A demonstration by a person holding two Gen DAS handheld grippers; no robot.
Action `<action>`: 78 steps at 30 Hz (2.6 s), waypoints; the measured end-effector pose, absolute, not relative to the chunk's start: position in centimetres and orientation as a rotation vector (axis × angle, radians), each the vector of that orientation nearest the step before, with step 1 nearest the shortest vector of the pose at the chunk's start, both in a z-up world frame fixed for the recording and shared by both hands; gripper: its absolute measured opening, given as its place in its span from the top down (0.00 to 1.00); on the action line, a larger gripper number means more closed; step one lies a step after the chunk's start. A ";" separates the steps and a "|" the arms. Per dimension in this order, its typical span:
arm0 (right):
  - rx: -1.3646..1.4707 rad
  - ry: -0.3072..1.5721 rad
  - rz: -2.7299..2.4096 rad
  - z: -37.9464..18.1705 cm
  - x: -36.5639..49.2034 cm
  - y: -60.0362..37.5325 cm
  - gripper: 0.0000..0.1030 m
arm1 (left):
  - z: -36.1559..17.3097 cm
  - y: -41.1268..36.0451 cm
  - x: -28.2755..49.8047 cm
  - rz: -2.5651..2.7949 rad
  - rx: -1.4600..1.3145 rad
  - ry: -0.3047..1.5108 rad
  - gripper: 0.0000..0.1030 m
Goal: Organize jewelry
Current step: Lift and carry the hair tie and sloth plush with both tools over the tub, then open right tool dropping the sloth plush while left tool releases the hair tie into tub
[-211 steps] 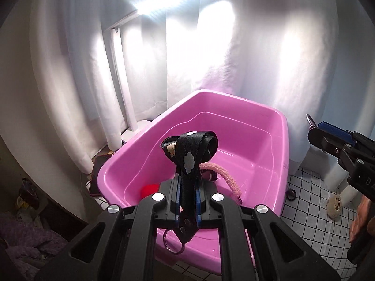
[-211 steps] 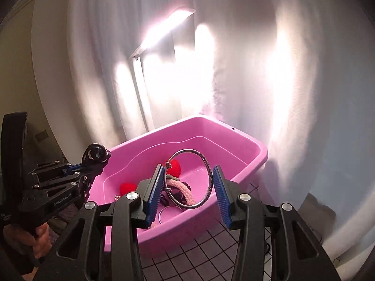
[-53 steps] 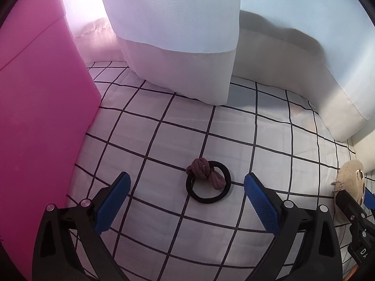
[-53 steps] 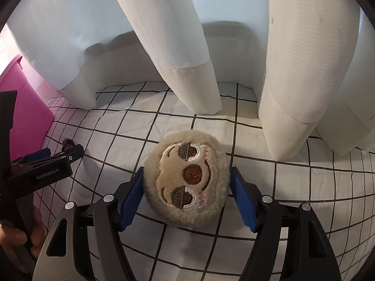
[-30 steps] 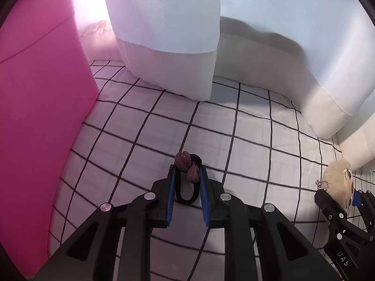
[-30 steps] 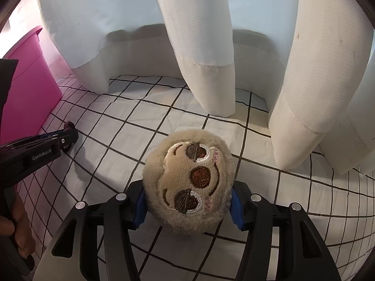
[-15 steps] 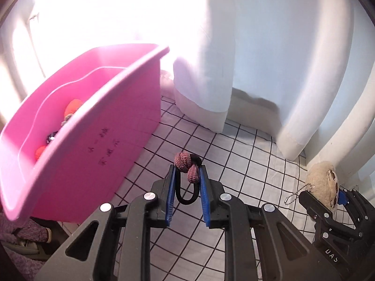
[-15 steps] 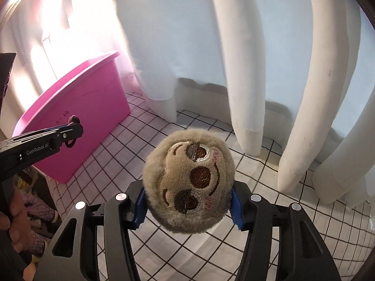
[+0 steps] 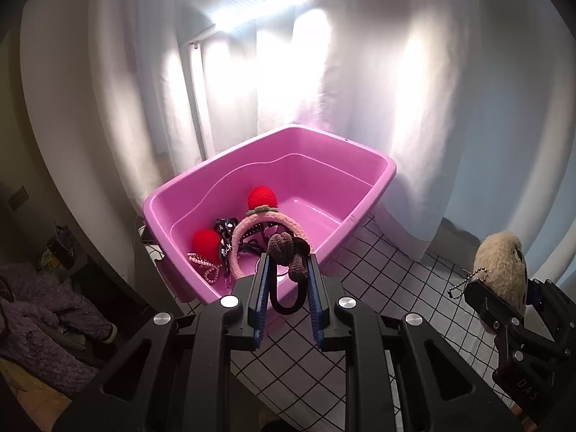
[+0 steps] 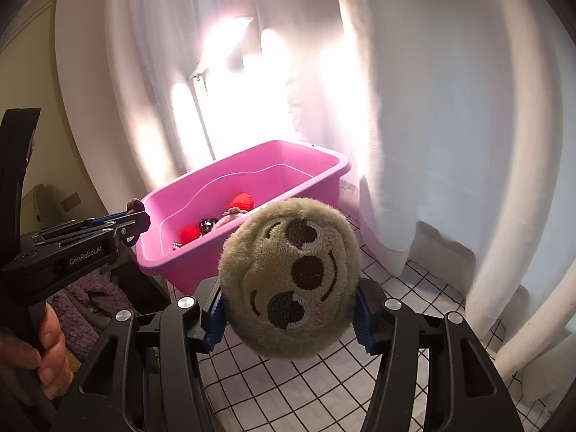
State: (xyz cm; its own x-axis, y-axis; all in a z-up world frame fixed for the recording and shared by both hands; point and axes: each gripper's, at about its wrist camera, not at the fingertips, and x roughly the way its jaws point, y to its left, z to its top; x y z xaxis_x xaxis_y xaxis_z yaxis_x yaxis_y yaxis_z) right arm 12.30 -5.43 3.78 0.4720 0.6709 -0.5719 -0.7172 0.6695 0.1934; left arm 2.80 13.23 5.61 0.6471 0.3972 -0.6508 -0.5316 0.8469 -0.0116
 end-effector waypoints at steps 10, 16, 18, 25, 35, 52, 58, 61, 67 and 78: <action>-0.088 0.654 0.941 5.9 13.6 4.4 0.47 | 6.2 21.4 3.6 0.562 -0.230 0.674 0.81; -0.105 0.678 0.925 5.5 15.9 9.5 0.47 | 4.9 26.1 6.0 0.520 -0.246 0.719 0.80; -0.096 0.699 0.916 5.1 16.9 11.1 0.47 | 4.3 27.4 6.9 0.498 -0.246 0.739 0.80; -0.088 0.774 0.865 3.5 19.2 14.5 0.47 | 2.9 30.4 10.2 0.425 -0.238 0.800 0.80; -0.080 0.870 0.779 1.6 21.7 16.3 0.47 | 0.0 31.9 13.0 0.352 -0.228 0.906 0.79; -0.125 0.909 0.714 0.2 24.4 17.7 0.47 | -2.1 32.4 14.7 0.339 -0.231 0.956 0.78; -0.140 0.898 0.708 0.5 24.6 17.8 0.47 | -2.3 32.2 15.0 0.339 -0.221 0.962 0.76; -0.153 0.909 0.697 0.3 24.8 18.0 0.47 | -2.5 32.2 15.1 0.341 -0.225 0.971 0.73; -0.167 0.913 0.658 0.6 25.2 18.0 0.32 | -2.1 32.0 14.6 0.357 -0.208 0.951 0.21; -0.124 0.893 0.605 1.9 24.4 16.2 0.27 | -1.6 32.5 13.9 0.382 -0.228 0.964 0.09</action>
